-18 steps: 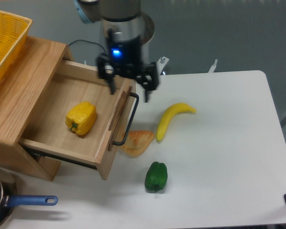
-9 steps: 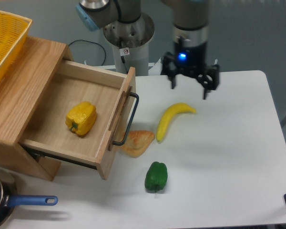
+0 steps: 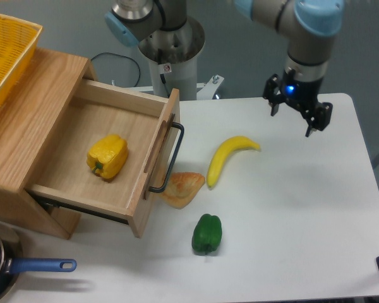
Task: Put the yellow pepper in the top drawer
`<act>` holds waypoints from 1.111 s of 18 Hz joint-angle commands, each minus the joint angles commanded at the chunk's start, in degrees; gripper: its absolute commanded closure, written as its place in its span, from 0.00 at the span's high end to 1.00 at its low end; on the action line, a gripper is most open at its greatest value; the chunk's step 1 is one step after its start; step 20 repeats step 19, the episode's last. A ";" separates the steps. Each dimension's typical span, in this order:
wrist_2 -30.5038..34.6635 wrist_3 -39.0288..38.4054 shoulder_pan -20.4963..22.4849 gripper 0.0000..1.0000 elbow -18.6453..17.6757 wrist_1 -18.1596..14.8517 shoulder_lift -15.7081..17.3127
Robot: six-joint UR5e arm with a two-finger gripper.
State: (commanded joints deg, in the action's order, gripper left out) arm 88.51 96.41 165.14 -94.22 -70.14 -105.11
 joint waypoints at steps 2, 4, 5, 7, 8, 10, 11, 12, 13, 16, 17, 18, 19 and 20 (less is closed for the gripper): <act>-0.09 0.27 1.41 1.00 0.17 1.23 -1.94; -0.09 0.62 1.67 1.00 0.35 3.07 -4.31; 0.00 0.63 1.59 1.00 0.35 4.13 -5.54; 0.70 0.63 1.50 1.00 0.35 5.28 -6.86; 0.96 0.54 1.59 1.00 0.35 5.37 -7.22; 1.14 0.54 1.67 1.00 0.61 5.45 -7.48; 1.14 0.54 1.76 1.00 0.61 5.45 -7.48; 1.14 0.54 1.85 1.00 0.61 5.45 -7.48; 1.14 0.54 2.02 1.00 0.61 5.45 -7.48; 1.14 0.54 2.11 1.00 0.70 5.45 -7.48; 1.14 0.54 2.03 1.00 0.70 5.45 -7.48; 1.14 0.54 2.11 1.00 0.70 5.45 -7.48; 1.14 0.54 2.11 1.00 0.70 5.45 -7.48; 1.14 0.54 2.11 1.00 0.70 5.45 -7.48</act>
